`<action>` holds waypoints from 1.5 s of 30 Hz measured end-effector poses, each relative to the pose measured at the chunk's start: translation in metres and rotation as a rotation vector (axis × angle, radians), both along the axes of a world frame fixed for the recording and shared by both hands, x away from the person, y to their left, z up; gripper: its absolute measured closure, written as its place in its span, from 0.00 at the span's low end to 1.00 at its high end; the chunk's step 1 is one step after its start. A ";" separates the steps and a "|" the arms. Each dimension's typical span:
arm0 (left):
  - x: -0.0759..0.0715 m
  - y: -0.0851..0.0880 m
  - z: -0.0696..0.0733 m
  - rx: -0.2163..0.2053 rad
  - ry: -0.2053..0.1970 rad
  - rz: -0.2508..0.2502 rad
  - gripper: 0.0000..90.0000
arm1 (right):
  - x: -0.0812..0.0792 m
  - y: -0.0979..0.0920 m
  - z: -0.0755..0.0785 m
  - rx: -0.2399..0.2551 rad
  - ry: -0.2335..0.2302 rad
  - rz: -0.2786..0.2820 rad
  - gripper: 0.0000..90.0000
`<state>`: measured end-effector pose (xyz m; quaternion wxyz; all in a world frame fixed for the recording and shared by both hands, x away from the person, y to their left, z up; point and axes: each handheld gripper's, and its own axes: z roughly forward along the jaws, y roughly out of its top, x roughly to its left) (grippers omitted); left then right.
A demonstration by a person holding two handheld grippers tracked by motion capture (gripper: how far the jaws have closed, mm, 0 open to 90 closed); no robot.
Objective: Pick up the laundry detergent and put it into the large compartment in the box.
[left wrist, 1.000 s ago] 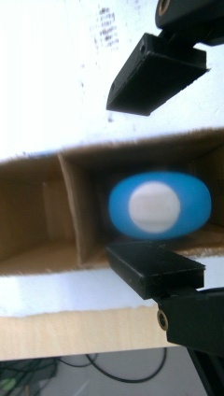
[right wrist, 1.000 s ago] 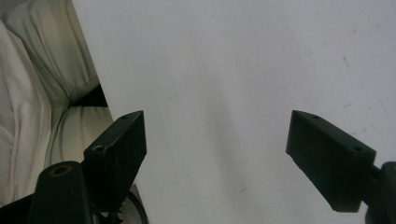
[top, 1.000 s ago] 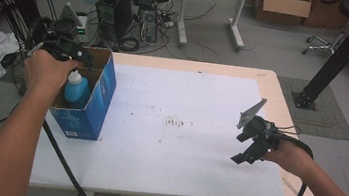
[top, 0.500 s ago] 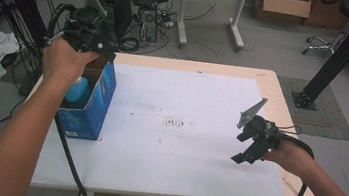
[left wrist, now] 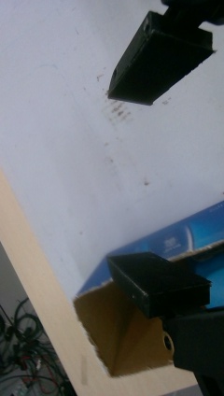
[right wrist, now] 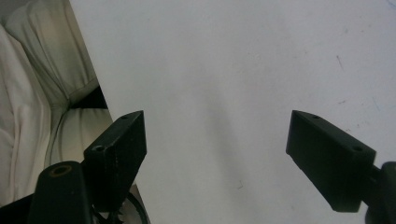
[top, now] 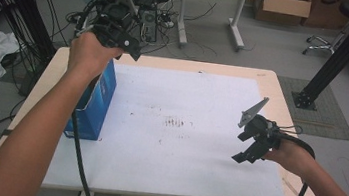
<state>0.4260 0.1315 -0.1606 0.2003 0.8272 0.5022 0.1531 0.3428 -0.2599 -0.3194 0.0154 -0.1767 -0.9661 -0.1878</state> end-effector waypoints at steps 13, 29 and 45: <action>0.011 -0.049 -0.017 0.067 0.033 -0.221 0.21 | 0.004 0.006 -0.002 -0.006 0.012 -0.006 0.22; 0.026 -0.109 -0.036 0.115 0.068 -0.464 0.21 | 0.010 0.009 0.000 0.007 0.007 -0.008 0.22; 0.032 -0.132 -0.064 0.140 0.103 -0.586 0.22 | 0.018 0.005 -0.004 0.006 0.022 -0.013 0.22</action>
